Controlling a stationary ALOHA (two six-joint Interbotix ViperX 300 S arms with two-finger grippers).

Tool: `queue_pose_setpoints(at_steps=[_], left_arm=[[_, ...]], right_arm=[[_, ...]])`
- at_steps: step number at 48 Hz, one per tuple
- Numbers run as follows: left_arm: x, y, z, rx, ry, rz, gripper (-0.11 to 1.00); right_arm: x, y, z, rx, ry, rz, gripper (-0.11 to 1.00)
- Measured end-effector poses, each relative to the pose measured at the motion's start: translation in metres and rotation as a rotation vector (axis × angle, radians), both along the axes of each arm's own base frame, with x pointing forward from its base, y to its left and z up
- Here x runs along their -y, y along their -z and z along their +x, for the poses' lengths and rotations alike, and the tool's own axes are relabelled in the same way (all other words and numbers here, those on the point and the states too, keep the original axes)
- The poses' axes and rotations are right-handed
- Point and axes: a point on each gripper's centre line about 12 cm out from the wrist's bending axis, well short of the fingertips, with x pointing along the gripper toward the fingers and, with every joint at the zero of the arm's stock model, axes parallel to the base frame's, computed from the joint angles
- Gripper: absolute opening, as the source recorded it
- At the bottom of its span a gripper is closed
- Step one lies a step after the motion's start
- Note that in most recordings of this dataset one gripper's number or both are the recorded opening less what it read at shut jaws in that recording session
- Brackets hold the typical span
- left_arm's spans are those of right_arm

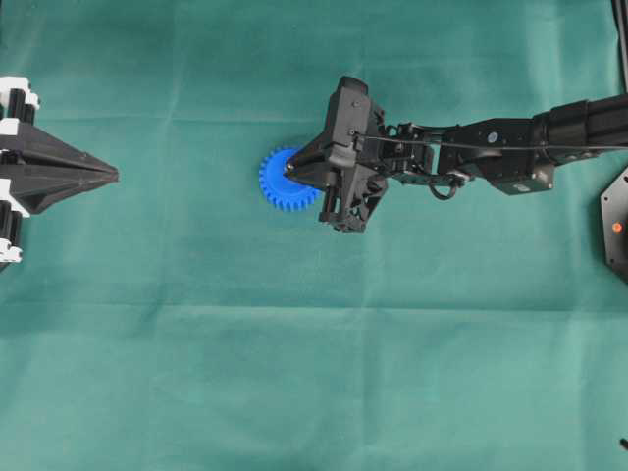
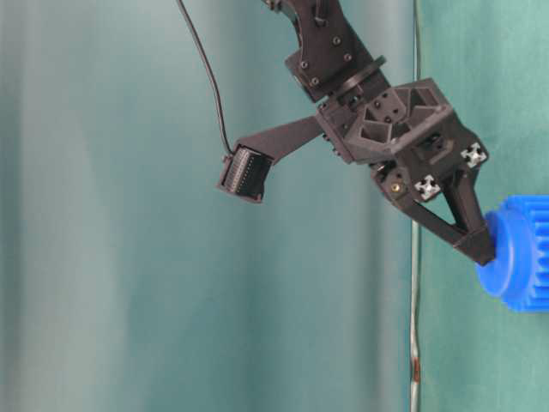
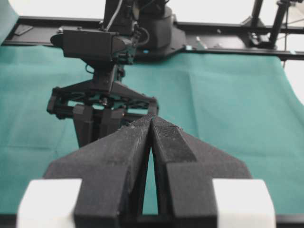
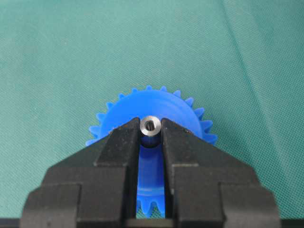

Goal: Insert the shaft placed at a random location into the center hole of the medium gear at another random location.
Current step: 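Align the shaft over the gear's center hole and lower it in, then open the right gripper to release the shaft and raise it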

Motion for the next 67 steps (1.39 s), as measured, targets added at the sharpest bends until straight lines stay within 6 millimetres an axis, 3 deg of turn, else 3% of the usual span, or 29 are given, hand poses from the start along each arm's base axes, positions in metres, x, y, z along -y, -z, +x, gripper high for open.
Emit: queue_pose_setpoints(at_steps=[12, 15, 24, 26, 51, 67], left_arm=[[0.000, 0.000, 0.000, 0.000, 0.002, 0.000, 0.00], [0.000, 0.000, 0.000, 0.000, 0.000, 0.000, 0.00], [0.000, 0.000, 0.000, -0.002, 0.000, -0.001, 0.00], [0.000, 0.000, 0.000, -0.003, 0.000, -0.001, 0.00], [0.000, 0.001, 0.000, -0.005, 0.000, 0.000, 0.00], [0.000, 0.001, 0.000, -0.006, 0.000, -0.001, 0.00]], right_arm=[[0.000, 0.000, 0.000, -0.003, 0.000, 0.001, 0.17], [0.000, 0.001, 0.000, -0.008, 0.000, 0.001, 0.29], [-0.004, 0.001, 0.001, -0.007, -0.010, 0.002, 0.80], [-0.005, 0.002, 0.001, -0.009, -0.011, 0.002, 0.86], [-0.004, -0.004, 0.001, -0.015, -0.010, 0.005, 0.85], [-0.005, -0.058, -0.007, 0.047, -0.015, 0.002, 0.85]])
